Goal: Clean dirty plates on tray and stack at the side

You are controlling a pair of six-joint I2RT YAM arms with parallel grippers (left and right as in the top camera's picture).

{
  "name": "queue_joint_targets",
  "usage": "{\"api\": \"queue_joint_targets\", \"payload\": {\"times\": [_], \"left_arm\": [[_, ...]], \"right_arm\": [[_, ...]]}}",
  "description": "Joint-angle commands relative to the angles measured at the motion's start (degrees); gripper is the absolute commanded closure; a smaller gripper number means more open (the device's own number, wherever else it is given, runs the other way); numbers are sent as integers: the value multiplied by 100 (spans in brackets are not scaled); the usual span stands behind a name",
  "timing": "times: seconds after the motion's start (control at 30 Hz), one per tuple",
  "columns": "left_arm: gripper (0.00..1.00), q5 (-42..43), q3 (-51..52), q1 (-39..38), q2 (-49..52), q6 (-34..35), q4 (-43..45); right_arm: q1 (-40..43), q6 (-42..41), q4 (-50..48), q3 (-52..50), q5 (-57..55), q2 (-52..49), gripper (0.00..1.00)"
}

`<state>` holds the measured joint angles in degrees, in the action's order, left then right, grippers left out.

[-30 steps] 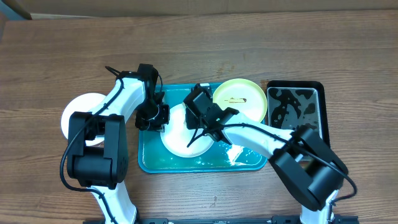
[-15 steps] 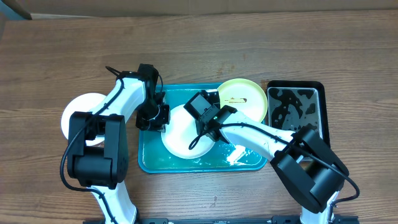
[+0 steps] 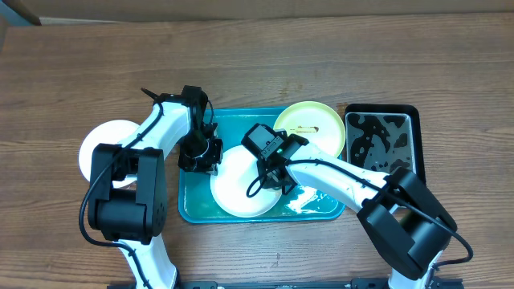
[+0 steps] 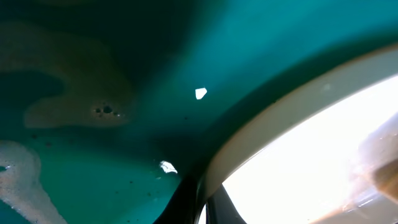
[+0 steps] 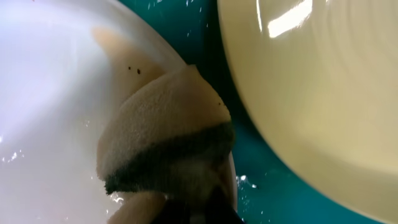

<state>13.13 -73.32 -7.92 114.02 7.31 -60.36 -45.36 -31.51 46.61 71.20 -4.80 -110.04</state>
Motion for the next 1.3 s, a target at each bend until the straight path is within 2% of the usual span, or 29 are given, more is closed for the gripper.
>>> {"api": "queue_joint_targets", "payload": {"times": [0.0,0.17,0.47,0.63,0.83,1.13,1.27], "left_arm": [[96,-734,118,114,249,216,101],[96,-734,118,114,249,216,98],[96,-741,0,170,173,321,17],[96,-791,-116,273,-216,323,-7],[96,-1735,-260,308,-933,367,-234],[96,-2225,-463,295,-2037,369,-398],[96,-2538,-463,234,-2201,367,-629]], "right_arm": [[59,57,317,-319,752,192,96],[59,203,367,-319,1248,431,96],[472,199,511,-131,1252,728,96],[1069,201,645,57,1231,1281,96],[2122,203,909,57,1207,1945,96],[3633,651,1493,44,1174,2031,96],[3851,654,1596,44,1172,2031,96]]}}
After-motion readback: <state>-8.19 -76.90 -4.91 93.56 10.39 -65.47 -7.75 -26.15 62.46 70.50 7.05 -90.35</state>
